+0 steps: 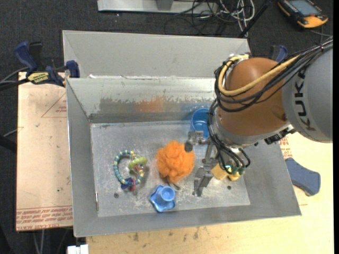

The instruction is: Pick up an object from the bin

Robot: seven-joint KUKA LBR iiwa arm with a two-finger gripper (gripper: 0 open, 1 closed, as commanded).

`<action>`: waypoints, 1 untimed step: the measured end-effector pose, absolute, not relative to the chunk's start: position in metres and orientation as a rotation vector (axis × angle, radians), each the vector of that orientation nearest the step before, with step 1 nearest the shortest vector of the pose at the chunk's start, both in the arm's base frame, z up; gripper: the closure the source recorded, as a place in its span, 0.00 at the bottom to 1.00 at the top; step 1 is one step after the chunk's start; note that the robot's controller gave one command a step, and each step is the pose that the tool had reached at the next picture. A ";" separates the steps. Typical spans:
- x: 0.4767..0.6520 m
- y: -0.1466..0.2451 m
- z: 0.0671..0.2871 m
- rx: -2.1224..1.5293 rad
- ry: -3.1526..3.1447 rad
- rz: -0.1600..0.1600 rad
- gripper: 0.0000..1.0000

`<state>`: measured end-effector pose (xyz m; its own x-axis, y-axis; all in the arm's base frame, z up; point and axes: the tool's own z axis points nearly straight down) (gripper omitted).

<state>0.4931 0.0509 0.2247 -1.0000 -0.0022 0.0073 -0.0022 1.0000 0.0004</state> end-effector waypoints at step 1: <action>0.495 0.051 0.228 0.000 -3.141 -0.001 0.00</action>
Offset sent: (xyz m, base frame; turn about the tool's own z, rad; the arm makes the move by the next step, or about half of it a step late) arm -0.0023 -0.0085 -0.1427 -0.0351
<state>0.4946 0.0506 0.2281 -1.0000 -0.0003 0.0001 -0.0003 1.0000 0.0009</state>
